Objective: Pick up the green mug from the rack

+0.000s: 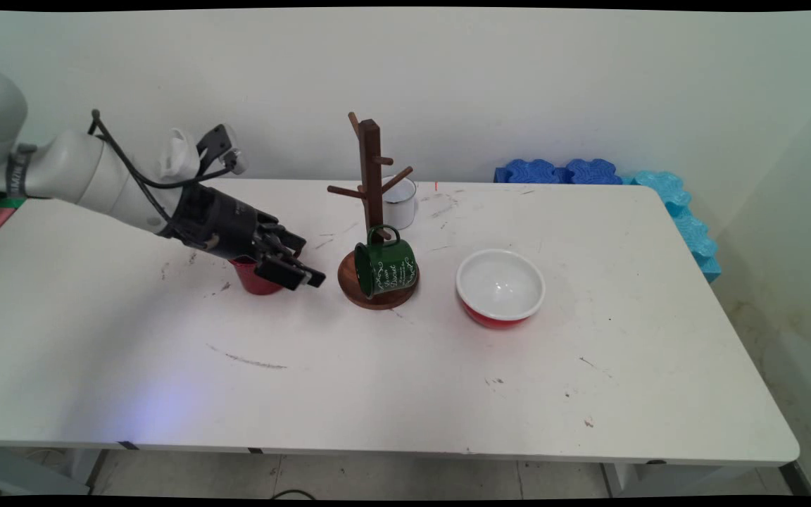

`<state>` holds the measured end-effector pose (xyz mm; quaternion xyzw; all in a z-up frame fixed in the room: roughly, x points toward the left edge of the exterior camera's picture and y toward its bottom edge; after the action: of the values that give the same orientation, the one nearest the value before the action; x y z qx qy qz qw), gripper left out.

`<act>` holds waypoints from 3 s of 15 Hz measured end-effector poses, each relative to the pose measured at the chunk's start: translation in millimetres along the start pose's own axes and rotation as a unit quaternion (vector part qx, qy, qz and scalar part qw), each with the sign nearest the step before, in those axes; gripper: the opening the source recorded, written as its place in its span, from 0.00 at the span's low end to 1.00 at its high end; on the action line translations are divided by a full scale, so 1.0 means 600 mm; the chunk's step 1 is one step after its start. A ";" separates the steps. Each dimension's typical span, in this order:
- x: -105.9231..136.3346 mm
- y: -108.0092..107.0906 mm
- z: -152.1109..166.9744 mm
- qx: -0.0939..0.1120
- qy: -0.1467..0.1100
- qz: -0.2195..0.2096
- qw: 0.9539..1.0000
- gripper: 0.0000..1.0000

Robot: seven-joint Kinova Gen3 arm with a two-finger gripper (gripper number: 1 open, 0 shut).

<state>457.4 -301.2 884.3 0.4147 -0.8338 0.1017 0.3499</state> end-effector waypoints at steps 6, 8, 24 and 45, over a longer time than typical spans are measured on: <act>-0.005 0.016 0.031 -0.011 0.015 -0.029 0.999 1.00; -0.005 0.021 0.043 -0.015 0.021 -0.036 0.999 1.00; -0.002 0.037 0.120 -0.030 0.036 -0.069 0.996 1.00; 0.007 0.040 0.168 -0.031 0.041 -0.071 0.996 0.00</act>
<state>387.3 -334.8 816.0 0.4577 -0.7897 0.0677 0.4028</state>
